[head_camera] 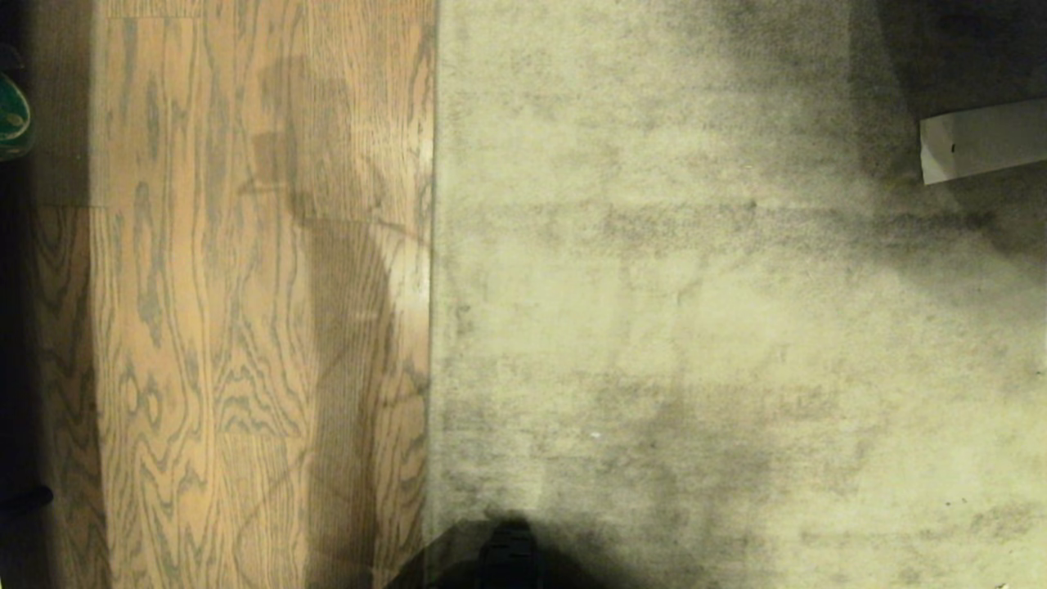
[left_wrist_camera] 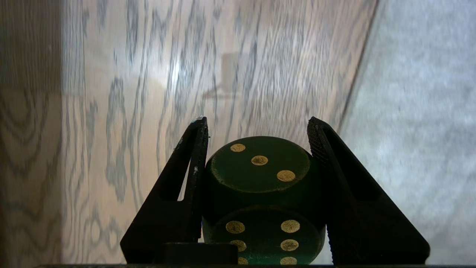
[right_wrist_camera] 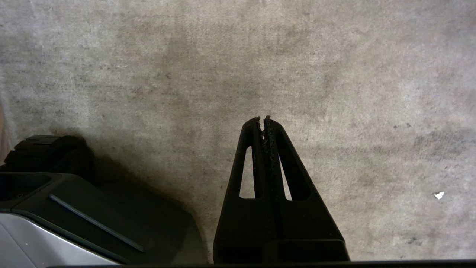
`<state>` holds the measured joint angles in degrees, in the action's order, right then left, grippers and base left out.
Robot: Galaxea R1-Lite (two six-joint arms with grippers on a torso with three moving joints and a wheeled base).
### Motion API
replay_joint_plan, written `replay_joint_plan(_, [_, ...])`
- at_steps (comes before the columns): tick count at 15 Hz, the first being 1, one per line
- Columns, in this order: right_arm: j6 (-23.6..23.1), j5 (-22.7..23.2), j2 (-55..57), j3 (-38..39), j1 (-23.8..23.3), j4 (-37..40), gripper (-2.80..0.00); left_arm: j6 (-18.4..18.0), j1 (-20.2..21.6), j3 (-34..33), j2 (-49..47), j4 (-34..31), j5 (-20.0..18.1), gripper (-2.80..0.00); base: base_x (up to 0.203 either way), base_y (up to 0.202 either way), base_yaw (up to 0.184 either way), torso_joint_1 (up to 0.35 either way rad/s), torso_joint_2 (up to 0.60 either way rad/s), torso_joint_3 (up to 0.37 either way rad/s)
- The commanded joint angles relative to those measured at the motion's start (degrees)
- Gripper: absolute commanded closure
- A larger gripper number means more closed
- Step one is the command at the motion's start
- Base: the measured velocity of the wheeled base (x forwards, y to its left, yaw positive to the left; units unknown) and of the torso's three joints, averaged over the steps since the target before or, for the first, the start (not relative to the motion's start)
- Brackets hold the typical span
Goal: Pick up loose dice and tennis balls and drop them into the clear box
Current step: Put the toys in the box
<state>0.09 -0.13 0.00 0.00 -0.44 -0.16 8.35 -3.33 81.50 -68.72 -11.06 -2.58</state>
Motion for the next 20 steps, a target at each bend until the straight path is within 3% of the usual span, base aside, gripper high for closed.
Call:
replay_joint_plan(1, [0.0,0.0,0.0,0.0,0.0,0.0,0.0,0.1,0.0,-4.6,4.7,0.0,0.0,0.0,0.0,0.0,0.0,0.0,0.0,0.0])
replay_joint_plan(5, [0.0,0.0,0.0,0.0,0.1,0.0,0.0,0.2,0.1,-10.1,8.3,0.1,0.2,0.0,0.0,0.0,0.0,0.0,0.0,0.0])
replay_joint_plan(10, [0.0,0.0,0.0,0.0,0.0,0.0,0.0,0.4,-0.1,-21.9,16.1,2.4,0.2,0.0,0.0,0.0,0.0,0.0,0.0,0.0])
replay_joint_plan(16, [0.0,0.0,0.0,0.0,0.0,0.0,0.0,0.1,-0.3,-42.7,27.0,7.0,0.1,0.0,0.0,0.0,0.0,0.0,0.0,0.0])
replay_joint_plan(20, [0.0,0.0,0.0,0.0,0.0,0.0,0.0,-2.8,-1.1,-51.7,35.6,7.6,0.0,0.0,0.0,0.0,0.0,0.0,0.0,0.0])
